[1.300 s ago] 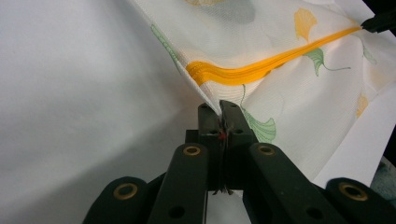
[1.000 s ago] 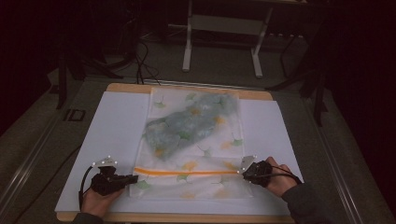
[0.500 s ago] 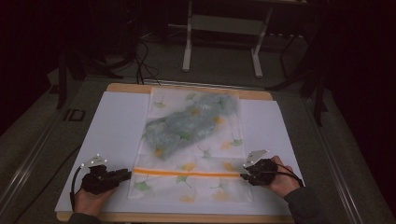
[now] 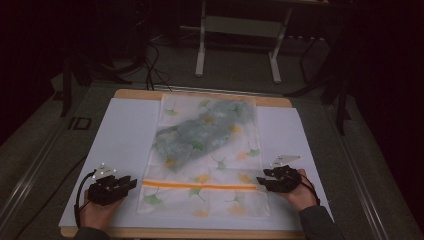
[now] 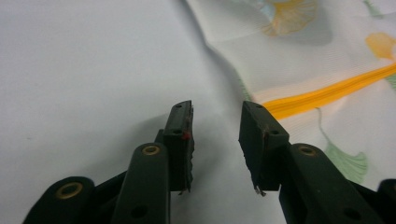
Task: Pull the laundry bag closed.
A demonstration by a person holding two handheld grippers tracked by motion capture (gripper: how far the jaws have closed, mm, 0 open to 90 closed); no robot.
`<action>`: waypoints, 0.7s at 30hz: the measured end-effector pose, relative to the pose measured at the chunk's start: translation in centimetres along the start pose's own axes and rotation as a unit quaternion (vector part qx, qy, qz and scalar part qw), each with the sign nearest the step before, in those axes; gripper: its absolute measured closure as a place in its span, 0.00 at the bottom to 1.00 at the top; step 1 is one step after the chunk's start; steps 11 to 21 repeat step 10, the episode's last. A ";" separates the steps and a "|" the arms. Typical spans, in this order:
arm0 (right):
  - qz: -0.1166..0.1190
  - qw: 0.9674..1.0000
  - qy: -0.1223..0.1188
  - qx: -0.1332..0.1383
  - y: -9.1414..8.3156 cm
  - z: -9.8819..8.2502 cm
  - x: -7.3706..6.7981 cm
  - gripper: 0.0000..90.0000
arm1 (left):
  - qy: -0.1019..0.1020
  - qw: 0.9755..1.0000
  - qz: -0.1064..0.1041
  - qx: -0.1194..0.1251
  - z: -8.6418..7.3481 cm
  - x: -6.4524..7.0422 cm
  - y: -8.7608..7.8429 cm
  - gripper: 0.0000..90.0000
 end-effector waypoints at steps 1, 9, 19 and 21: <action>-0.007 1.000 0.007 0.003 0.1 -0.2 0.1 0.62 | 0.002 1.000 0.006 -0.001 0.0 -0.1 0.0 0.71; -0.040 0.999 0.032 0.016 0.5 -1.5 -0.2 0.61 | 0.028 0.995 0.091 0.016 0.3 -1.2 -0.3 0.65; -0.042 0.998 0.033 0.017 0.4 -1.6 -0.2 0.61 | 0.029 0.994 0.102 0.019 0.4 -1.4 -0.3 0.64; -0.042 0.998 0.033 0.017 0.4 -1.6 -0.2 0.61 | 0.029 0.994 0.102 0.019 0.4 -1.4 -0.3 0.64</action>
Point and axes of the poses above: each handheld gripper's, and its own axes: y roughly forward along the jaws, z roughly out of its top, x roughly to its right, the point moved 7 cm from there along y, roughly forward along the jaws, and after that the axes turned 13 degrees about x, right-handed, at the moved point
